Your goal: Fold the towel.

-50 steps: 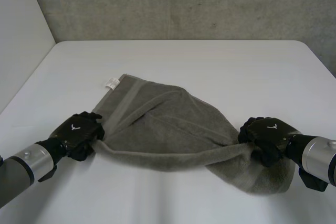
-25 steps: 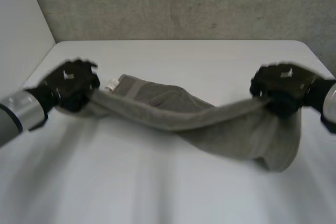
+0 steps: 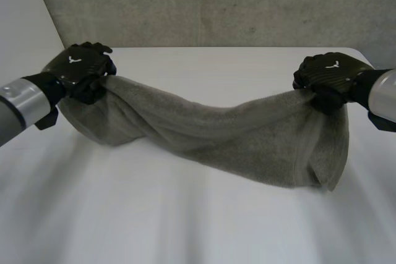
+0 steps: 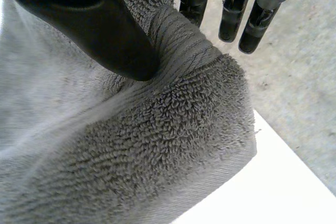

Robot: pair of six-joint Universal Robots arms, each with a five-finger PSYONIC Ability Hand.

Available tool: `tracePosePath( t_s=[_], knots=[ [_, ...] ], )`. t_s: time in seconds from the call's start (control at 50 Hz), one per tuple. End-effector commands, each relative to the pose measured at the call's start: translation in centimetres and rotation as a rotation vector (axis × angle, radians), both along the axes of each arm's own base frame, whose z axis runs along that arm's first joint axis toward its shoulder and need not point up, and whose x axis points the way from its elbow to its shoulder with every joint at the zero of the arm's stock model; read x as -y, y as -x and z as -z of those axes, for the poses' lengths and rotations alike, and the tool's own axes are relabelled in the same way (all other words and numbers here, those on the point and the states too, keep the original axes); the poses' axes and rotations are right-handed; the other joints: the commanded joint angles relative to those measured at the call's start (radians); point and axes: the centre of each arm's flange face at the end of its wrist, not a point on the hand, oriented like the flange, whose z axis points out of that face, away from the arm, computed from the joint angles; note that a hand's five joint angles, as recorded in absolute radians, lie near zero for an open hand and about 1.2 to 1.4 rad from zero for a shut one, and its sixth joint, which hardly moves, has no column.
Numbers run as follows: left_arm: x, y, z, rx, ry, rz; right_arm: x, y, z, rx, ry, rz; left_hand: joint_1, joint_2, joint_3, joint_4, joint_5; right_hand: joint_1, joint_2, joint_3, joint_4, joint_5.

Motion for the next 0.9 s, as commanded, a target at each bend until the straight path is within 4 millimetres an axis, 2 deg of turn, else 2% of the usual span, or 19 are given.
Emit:
tracePosePath(
  t_s=[0.02, 0.1, 0.12, 0.14, 0.16, 0.18, 0.2, 0.22, 0.24, 0.28, 0.32, 0.4, 0.44, 0.48, 0.54, 0.58, 0.74, 0.82, 0.9],
  knots=[
    [5.3, 2.2, 1.1, 0.017, 0.111, 0.012, 4.8, -2.3, 0.2, 0.024, 0.202, 0.015, 0.113, 0.074, -0.052, -0.059, 0.081, 0.069, 0.074, -0.043, -0.076, 0.059],
    [7.4, 3.8, -1.8, -0.007, 0.276, -0.009, 7.6, -3.4, -2.5, 0.086, 0.425, 0.069, 0.113, 0.074, -0.052, -0.059, 0.081, 0.069, 0.074, -0.043, -0.076, 0.059],
    [7.9, 4.5, -4.1, -0.036, 0.370, -0.026, 8.7, -3.8, -4.7, 0.139, 0.544, 0.110, 0.113, 0.074, -0.052, -0.059, 0.081, 0.069, 0.074, -0.043, -0.076, 0.059],
    [7.9, 4.5, -4.1, -0.036, 0.371, -0.026, 9.0, -4.3, -7.4, 0.213, 0.658, 0.141, 0.113, 0.074, -0.052, -0.059, 0.081, 0.069, 0.074, -0.043, -0.076, 0.059],
    [8.0, 5.1, -6.6, -0.074, 0.463, -0.047, 9.0, -4.3, -7.5, 0.214, 0.659, 0.141, 0.113, 0.074, -0.052, -0.059, 0.081, 0.069, 0.074, -0.043, -0.076, 0.059],
    [7.4, 5.8, -9.0, -0.129, 0.541, -0.052, 8.7, -4.7, -10.3, 0.302, 0.756, 0.157, 0.113, 0.074, -0.052, -0.059, 0.081, 0.069, 0.074, -0.043, -0.076, 0.059],
    [7.4, 5.8, -9.1, -0.130, 0.542, -0.052, 7.9, -4.8, -13.0, 0.398, 0.827, 0.169, 0.113, 0.074, -0.052, -0.059, 0.081, 0.069, 0.074, -0.043, -0.076, 0.059],
    [6.1, 6.2, -12.1, -0.203, 0.623, -0.045, 7.9, -4.8, -13.0, 0.399, 0.828, 0.169, 0.113, 0.074, -0.052, -0.059, 0.081, 0.069, 0.074, -0.043, -0.076, 0.059],
    [6.1, 6.3, -12.2, -0.204, 0.624, -0.044, 7.0, -4.4, -15.0, 0.478, 0.865, 0.170, 0.113, 0.074, -0.052, -0.059, 0.081, 0.069, 0.074, -0.043, -0.076, 0.059],
    [3.4, 5.5, -17.2, -0.382, 0.725, -0.019, 6.5, -4.2, -15.6, 0.524, 0.861, 0.158, 0.113, 0.074, -0.052, -0.059, 0.081, 0.069, 0.074, -0.043, -0.076, 0.059],
    [3.1, 4.7, -18.0, -0.450, 0.727, 0.001, 6.7, -4.3, -14.4, 0.528, 0.809, 0.146, 0.113, 0.074, -0.052, -0.059, 0.081, 0.069, 0.074, -0.043, -0.076, 0.059],
    [4.8, 3.6, -15.4, -0.491, 0.622, -0.011, 6.9, -4.6, -9.3, 0.448, 0.625, 0.141, 0.113, 0.074, -0.052, -0.059, 0.081, 0.069, 0.074, -0.043, -0.076, 0.059],
    [5.6, 2.9, -11.9, -0.445, 0.518, -0.053, 6.3, -4.5, -7.2, 0.418, 0.544, 0.145, 0.113, 0.074, -0.052, -0.059, 0.081, 0.069, 0.074, -0.043, -0.076, 0.059],
    [5.2, 3.0, -8.8, -0.382, 0.429, -0.049, 5.8, -4.4, -6.6, 0.408, 0.519, 0.143, 0.113, 0.074, -0.052, -0.059, 0.081, 0.069, 0.074, -0.043, -0.076, 0.059],
    [5.0, 2.9, -7.0, -0.343, 0.387, -0.046, 4.6, -4.2, -5.3, 0.390, 0.468, 0.129, 0.113, 0.074, -0.052, -0.059, 0.081, 0.069, 0.074, -0.043, -0.076, 0.059],
    [4.3, 2.3, -3.5, -0.266, 0.311, -0.042, 4.2, -3.9, -4.2, 0.376, 0.433, 0.123, 0.113, 0.074, -0.052, -0.059, 0.081, 0.069, 0.074, -0.043, -0.076, 0.059],
    [-0.2, 1.6, 4.0, -0.108, 0.140, -0.007, 1.7, -2.6, 3.8, 0.289, 0.165, 0.101, 0.113, 0.074, -0.052, -0.059, 0.081, 0.069, 0.074, -0.043, -0.076, 0.059],
    [-2.1, 1.5, 5.5, -0.066, 0.099, 0.010, -0.9, -2.1, 7.6, 0.212, 0.058, 0.088, 0.113, 0.074, -0.052, -0.059, 0.081, 0.069, 0.074, -0.043, -0.076, 0.059],
    [-4.4, 1.0, 5.6, -0.024, 0.068, 0.007, -2.5, -1.6, 8.6, 0.153, 0.047, 0.077, 0.113, 0.074, -0.052, -0.059, 0.081, 0.069, 0.074, -0.043, -0.076, 0.059]
  ],
)
